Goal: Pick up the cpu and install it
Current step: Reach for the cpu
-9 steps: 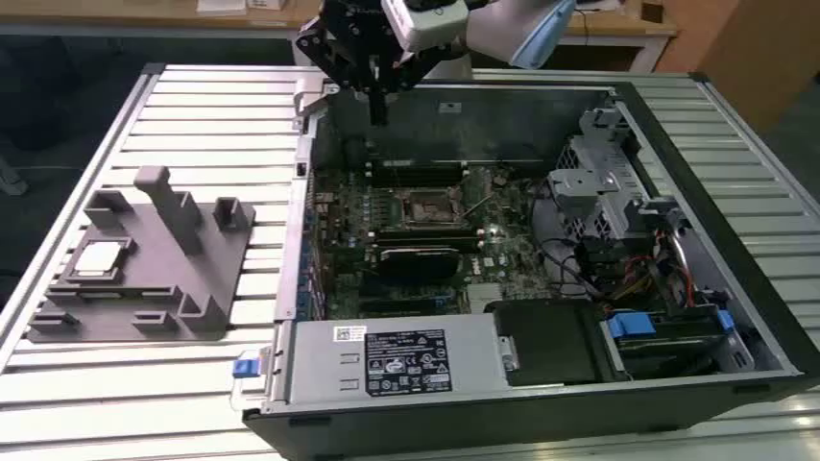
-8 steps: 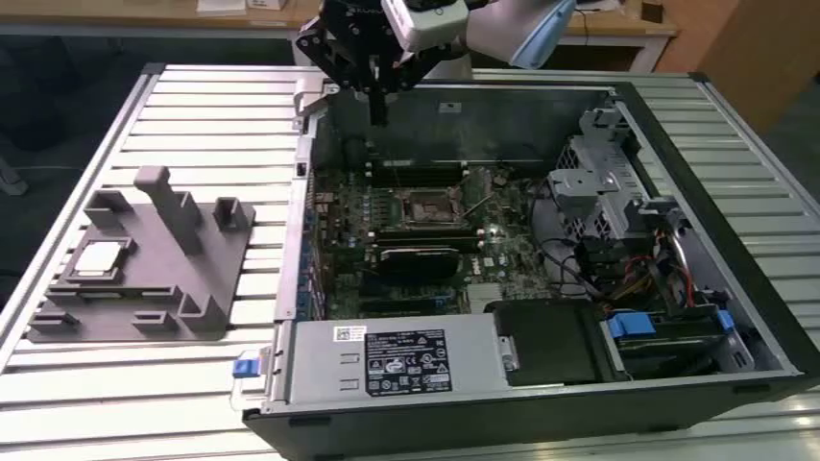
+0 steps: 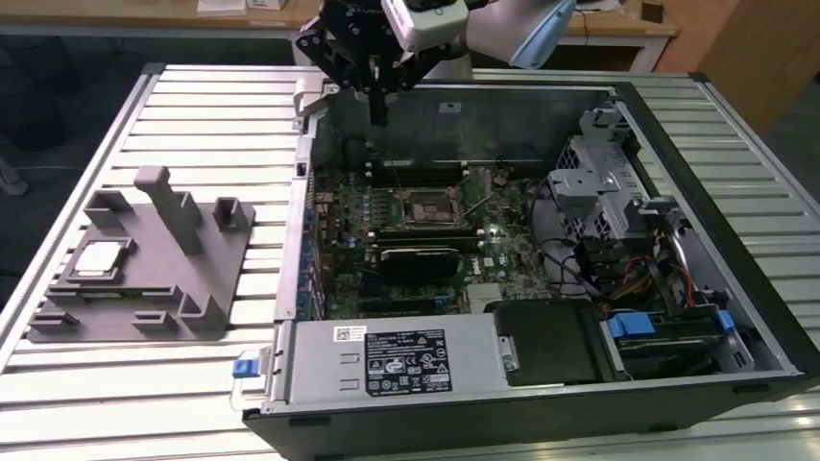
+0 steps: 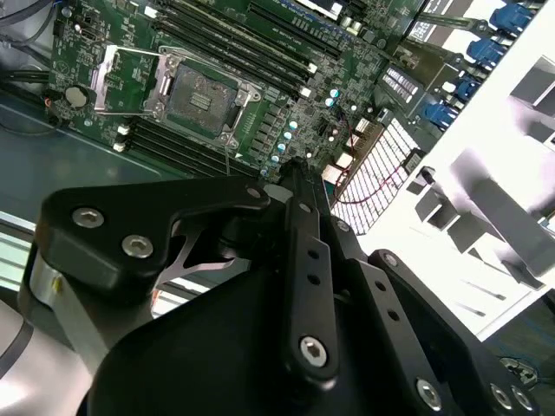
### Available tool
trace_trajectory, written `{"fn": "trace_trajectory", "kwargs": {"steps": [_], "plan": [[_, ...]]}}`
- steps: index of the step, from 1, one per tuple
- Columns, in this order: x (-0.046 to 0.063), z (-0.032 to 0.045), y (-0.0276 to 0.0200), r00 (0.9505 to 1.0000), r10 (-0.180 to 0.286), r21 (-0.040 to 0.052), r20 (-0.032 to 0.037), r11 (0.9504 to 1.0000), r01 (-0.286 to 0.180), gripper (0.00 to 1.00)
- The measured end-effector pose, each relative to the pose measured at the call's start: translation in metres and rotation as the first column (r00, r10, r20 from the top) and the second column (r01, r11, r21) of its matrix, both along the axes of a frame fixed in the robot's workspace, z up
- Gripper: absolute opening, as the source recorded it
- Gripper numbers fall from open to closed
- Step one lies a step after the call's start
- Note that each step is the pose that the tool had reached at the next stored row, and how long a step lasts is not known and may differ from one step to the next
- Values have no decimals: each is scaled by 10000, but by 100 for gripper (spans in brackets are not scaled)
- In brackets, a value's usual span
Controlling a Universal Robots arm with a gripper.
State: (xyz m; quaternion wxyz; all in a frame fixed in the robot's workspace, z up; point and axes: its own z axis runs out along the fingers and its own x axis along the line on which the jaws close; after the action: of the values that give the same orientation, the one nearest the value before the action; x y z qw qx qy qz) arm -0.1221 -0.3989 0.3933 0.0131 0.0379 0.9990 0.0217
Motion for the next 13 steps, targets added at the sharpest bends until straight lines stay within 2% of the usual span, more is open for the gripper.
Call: {"fn": "trace_trajectory", "kwargs": {"steps": [5, 13], "plan": [[-28, 0, -1, 10000, -1, 0, 0, 10000, 1, 11], [-153, 0, 0, 10000, -1, -1, 0, 10000, 1, 11]]}}
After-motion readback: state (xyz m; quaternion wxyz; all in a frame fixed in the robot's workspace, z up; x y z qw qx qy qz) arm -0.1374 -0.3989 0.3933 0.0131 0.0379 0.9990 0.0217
